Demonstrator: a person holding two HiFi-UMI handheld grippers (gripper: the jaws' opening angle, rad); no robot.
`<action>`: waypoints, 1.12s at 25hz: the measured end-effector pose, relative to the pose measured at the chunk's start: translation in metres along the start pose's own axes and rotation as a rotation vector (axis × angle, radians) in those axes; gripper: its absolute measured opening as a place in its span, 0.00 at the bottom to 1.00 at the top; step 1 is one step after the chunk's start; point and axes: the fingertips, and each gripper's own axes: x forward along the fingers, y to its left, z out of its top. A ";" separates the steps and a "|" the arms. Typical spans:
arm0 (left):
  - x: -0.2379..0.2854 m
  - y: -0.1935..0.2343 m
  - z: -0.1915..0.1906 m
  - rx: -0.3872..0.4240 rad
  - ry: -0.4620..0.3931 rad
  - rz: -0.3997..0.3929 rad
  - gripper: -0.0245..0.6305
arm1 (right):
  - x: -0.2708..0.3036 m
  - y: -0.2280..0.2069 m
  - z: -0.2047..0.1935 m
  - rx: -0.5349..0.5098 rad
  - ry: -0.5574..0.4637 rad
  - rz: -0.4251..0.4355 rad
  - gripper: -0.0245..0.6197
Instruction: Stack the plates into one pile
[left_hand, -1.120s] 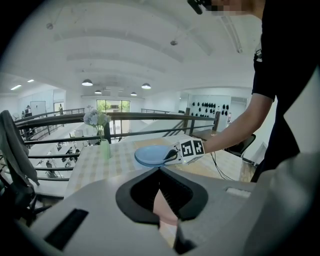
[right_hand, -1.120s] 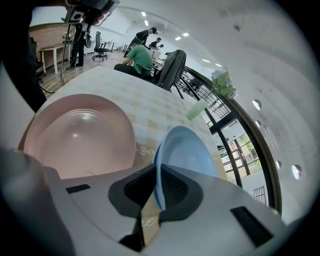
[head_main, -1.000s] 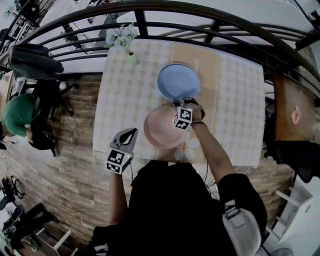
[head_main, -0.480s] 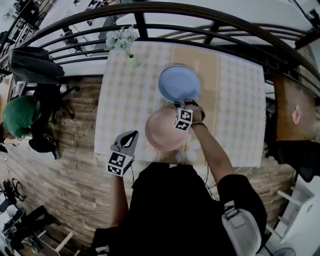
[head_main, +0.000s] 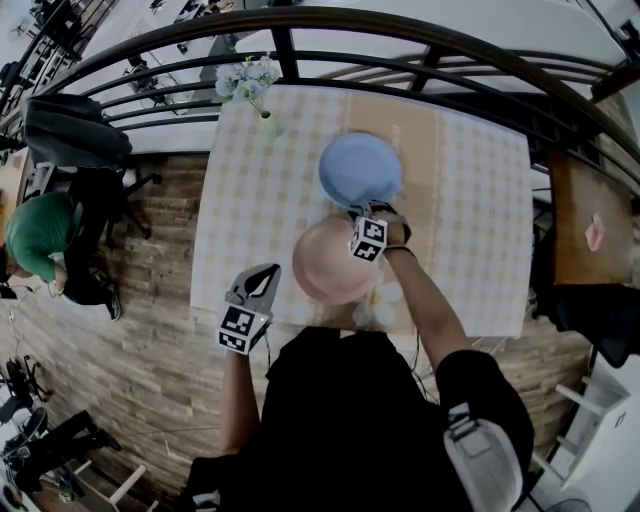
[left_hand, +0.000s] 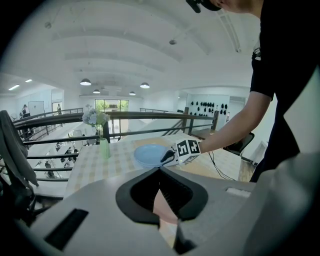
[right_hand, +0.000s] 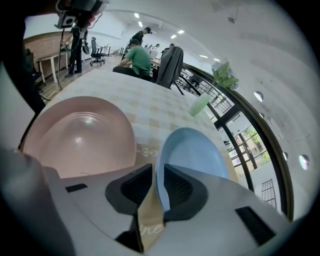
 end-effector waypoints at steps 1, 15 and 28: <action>-0.001 -0.001 0.000 -0.004 0.004 -0.001 0.04 | -0.001 0.000 0.000 0.014 -0.003 0.003 0.16; -0.001 -0.020 0.005 0.016 -0.016 0.005 0.04 | -0.020 0.001 -0.005 0.080 -0.040 0.027 0.04; -0.004 -0.059 0.011 0.017 -0.036 0.017 0.04 | -0.052 0.010 -0.032 0.102 -0.035 0.032 0.04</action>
